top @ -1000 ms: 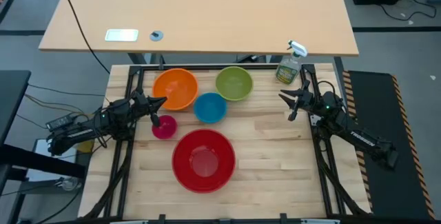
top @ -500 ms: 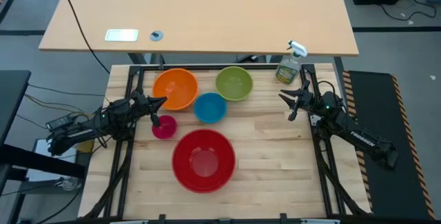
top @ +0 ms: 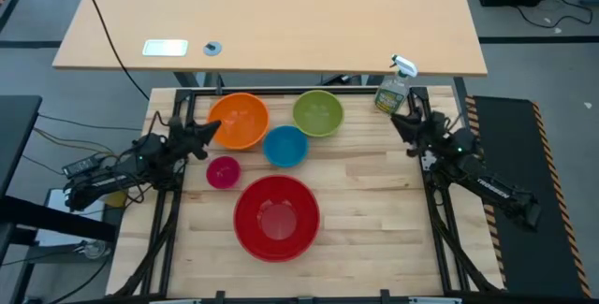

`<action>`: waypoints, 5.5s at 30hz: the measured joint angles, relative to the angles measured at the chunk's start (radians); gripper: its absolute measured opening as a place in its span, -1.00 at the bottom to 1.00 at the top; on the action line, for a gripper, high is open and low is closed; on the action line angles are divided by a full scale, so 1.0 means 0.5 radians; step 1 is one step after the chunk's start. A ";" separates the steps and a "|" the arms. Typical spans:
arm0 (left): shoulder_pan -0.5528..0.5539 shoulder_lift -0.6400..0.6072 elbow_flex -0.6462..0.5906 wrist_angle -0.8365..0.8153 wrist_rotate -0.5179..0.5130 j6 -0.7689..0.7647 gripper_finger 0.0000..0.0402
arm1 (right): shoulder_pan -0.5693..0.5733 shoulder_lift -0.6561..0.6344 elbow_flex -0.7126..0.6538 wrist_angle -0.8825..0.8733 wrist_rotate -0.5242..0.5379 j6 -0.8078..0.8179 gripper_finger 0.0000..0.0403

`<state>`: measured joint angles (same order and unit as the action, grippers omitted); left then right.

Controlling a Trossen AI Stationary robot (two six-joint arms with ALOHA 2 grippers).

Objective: Nest bowls inside each other
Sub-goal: Stack the orange bowl on top of the red bowl

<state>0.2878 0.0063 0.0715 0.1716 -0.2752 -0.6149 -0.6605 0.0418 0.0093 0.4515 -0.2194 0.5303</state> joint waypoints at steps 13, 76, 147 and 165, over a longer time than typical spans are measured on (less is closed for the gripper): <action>0.000 0.000 0.002 0.068 -0.001 -0.529 -0.90 | 0.000 0.000 0.000 0.336 0.077 0.616 -0.54; -0.021 1.191 1.517 -1.879 -0.336 -0.716 -0.90 | 0.625 3.842 3.140 -1.203 0.060 -0.699 -0.19; -0.021 1.321 1.514 -1.824 -0.096 -0.632 -0.26 | 0.531 4.575 3.972 -1.741 0.147 -0.388 -0.83; -0.021 1.276 1.514 -1.529 -0.108 -0.341 -0.26 | 0.417 4.148 3.972 -2.161 -0.684 -0.696 -0.83</action>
<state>0.2772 0.6445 0.8284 -0.5929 -0.3292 -0.7855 -0.4518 2.1157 1.9953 -0.6289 -0.5614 0.1822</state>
